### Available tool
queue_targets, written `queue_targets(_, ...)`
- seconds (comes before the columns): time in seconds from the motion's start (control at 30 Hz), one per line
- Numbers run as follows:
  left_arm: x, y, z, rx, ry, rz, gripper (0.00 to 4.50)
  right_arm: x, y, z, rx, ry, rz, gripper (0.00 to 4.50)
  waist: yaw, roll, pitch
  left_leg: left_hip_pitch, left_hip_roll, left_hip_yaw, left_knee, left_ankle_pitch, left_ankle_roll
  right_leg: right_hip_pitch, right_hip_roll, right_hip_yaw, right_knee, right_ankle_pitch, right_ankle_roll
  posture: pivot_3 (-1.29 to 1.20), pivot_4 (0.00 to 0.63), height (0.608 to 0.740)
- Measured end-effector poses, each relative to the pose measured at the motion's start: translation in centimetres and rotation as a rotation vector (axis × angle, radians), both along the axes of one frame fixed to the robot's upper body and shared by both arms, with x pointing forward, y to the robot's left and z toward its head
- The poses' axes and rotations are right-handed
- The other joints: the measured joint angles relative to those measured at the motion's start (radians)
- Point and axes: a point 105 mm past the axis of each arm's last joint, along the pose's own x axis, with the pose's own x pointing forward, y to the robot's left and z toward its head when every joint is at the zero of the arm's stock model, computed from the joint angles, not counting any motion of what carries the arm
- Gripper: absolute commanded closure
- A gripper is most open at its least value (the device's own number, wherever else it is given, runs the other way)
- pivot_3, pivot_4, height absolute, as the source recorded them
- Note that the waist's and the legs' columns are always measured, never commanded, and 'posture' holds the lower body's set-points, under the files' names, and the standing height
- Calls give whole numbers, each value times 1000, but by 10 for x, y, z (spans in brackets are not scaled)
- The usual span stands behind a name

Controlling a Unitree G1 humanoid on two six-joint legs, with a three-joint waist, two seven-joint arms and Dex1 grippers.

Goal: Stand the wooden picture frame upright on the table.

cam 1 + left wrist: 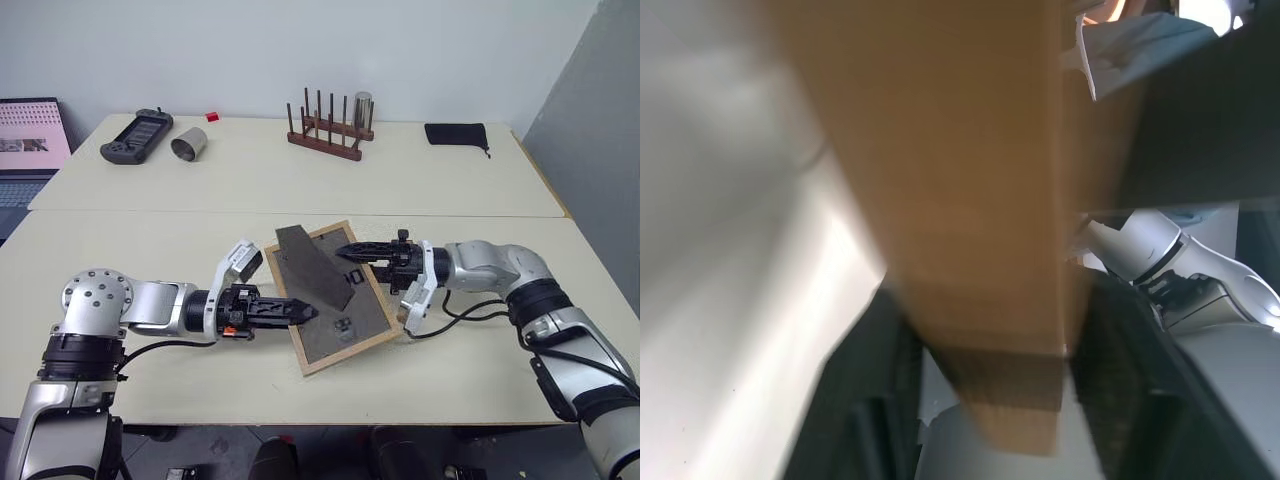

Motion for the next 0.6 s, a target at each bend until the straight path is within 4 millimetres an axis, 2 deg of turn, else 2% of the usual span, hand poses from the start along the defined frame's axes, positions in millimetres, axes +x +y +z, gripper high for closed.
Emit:
queue_targets(0.2,13,17,-1,95,-96,92,132,9,-17,-2,6,66,-71,3132,-1,0,0,0,0,0,0,-2,3,1,0,0,0,0,0,0,150,740)
queue_targets(0.37,30,30,12,213,-359,184,0,19,-18,-17,48,305,-186,3132,-2,0,0,1,0,0,-1,-2,3,2,-1,0,-1,0,0,0,150,740)
queue_targets(0.43,40,40,14,301,-470,264,0,28,-26,-22,114,504,-283,3132,1,2,1,2,0,-2,0,-2,3,6,-2,-1,-3,0,0,0,150,740)
queue_targets(0.5,50,48,8,414,-572,348,0,42,-33,-16,229,798,-356,3132,1,5,3,4,-1,-3,0,-2,3,10,-3,-2,-3,0,0,0,150,740)
queue_targets(0.57,57,47,10,482,-703,401,0,47,-33,-7,317,1049,-354,3132,2,5,3,4,-1,-4,0,-2,4,11,-3,-5,-4,0,0,0,150,740)
queue_targets(0.6,59,46,12,498,-745,414,0,48,-33,-4,343,1110,-343,3132,2,5,3,4,-1,-5,0,-2,4,11,-3,-6,-4,-1,0,0,150,740)
